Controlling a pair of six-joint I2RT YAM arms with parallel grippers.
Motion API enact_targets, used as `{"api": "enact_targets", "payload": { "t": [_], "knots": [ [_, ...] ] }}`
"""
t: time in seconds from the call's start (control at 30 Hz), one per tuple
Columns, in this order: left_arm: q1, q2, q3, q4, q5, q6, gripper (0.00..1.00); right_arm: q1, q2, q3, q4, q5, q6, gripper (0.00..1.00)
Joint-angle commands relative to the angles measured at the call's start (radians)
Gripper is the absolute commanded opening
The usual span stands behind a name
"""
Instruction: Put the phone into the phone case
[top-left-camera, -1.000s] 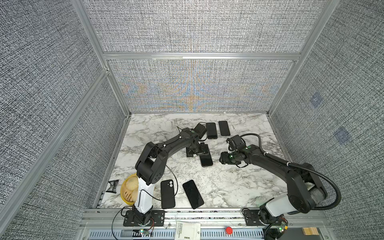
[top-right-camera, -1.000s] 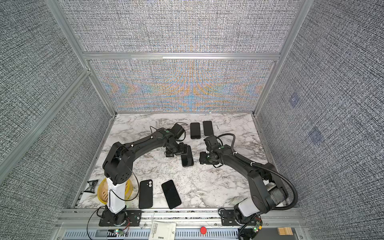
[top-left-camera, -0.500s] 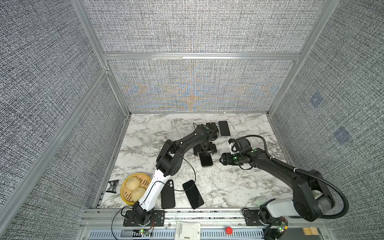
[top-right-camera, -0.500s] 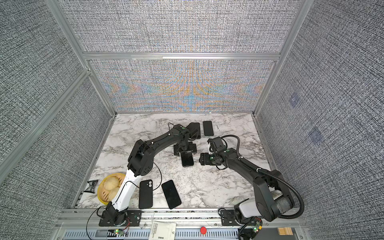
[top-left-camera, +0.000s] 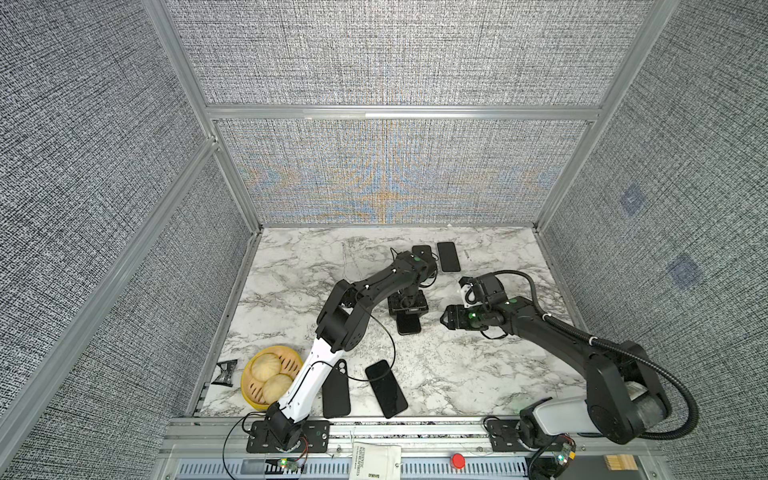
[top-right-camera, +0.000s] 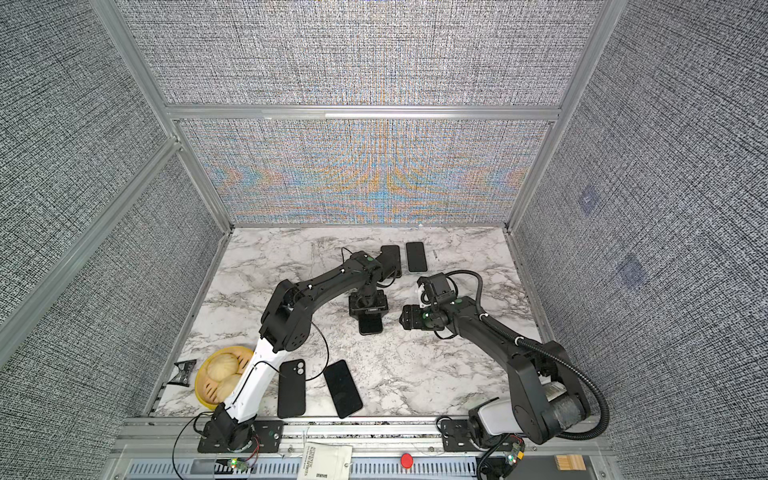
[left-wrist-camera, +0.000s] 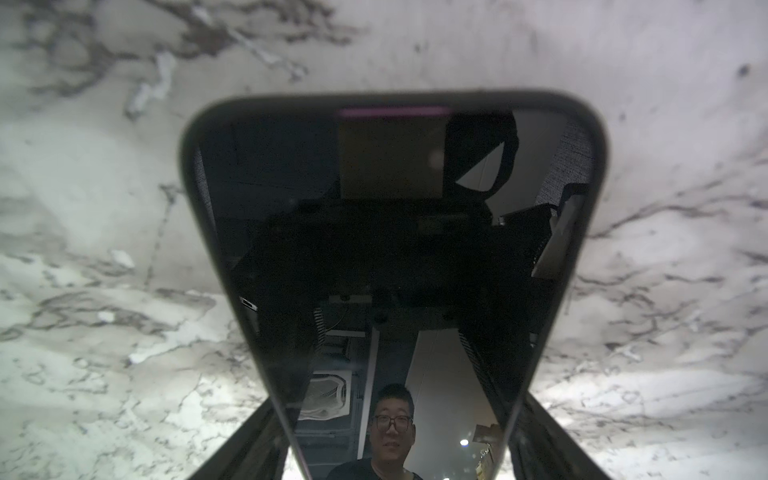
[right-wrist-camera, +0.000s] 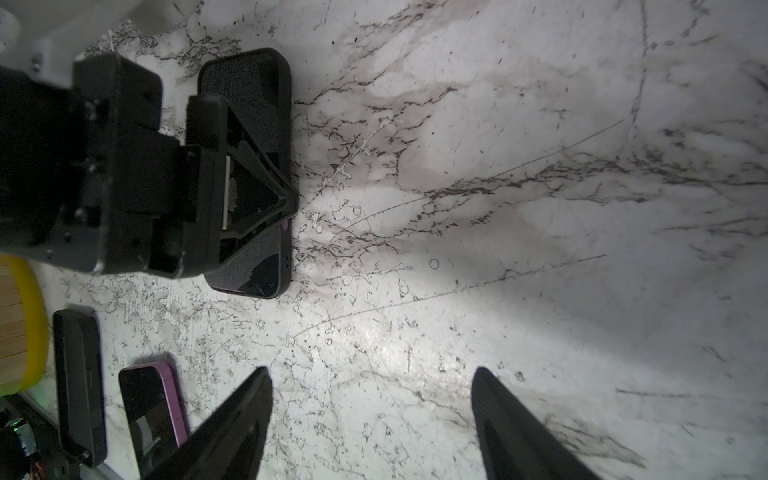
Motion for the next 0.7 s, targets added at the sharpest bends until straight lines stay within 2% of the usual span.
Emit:
{"api": "enact_targets", "payload": {
  "t": [0.0, 0.2, 0.47, 0.67],
  "knots": [
    [0.01, 0.008, 0.028, -0.006, -0.001, 0.048, 0.71, 0.001, 0.0, -0.001, 0.014, -0.003, 0.005, 0.78],
    [0.088, 0.018, 0.078, 0.004, -0.006, 0.171, 0.6, 0.001, 0.03, 0.004, 0.024, -0.008, 0.016, 0.78],
    [0.23, 0.128, 0.35, 0.019, 0.008, 0.385, 0.58, 0.003, 0.102, 0.029, 0.06, -0.029, 0.03, 0.78],
    [0.297, 0.198, 0.483, 0.131, 0.021, 0.411, 0.58, 0.004, 0.141, 0.067, 0.048, -0.041, 0.018, 0.78]
  ]
}}
